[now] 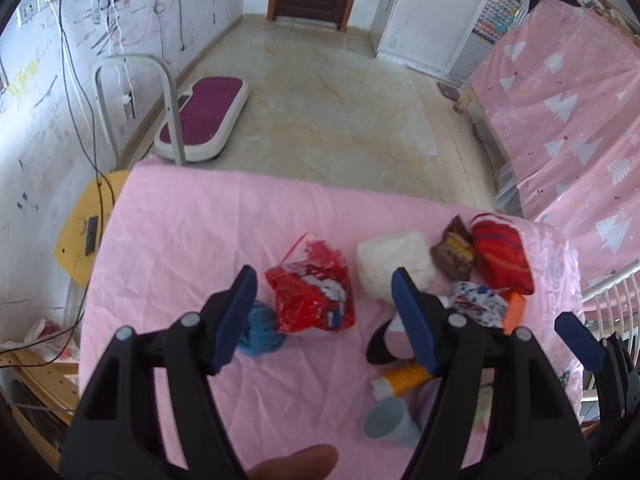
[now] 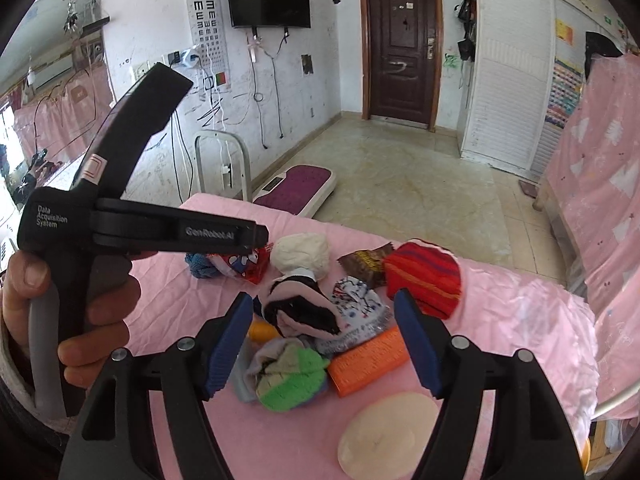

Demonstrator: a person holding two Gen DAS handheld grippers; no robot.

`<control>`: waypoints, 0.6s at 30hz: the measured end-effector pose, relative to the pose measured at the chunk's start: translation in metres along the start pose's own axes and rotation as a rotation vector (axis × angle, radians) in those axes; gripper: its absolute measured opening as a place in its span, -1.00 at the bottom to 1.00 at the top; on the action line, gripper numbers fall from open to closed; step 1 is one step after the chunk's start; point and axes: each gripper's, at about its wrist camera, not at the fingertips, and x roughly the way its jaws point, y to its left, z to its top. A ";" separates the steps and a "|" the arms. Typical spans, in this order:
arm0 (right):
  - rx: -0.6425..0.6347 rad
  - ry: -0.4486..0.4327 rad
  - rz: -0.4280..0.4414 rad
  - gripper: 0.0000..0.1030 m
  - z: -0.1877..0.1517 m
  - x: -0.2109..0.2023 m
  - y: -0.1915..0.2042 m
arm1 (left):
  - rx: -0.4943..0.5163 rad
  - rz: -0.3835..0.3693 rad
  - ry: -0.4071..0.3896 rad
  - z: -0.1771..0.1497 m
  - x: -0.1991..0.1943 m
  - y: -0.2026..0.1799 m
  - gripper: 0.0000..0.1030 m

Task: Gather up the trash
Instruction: 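Grasp the red snack bag with left tool while right tool grasps pink-and-black sock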

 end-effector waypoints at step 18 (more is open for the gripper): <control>-0.020 0.049 0.048 -0.55 -0.004 0.018 0.004 | 0.005 -0.035 0.078 -0.019 0.010 0.006 -0.44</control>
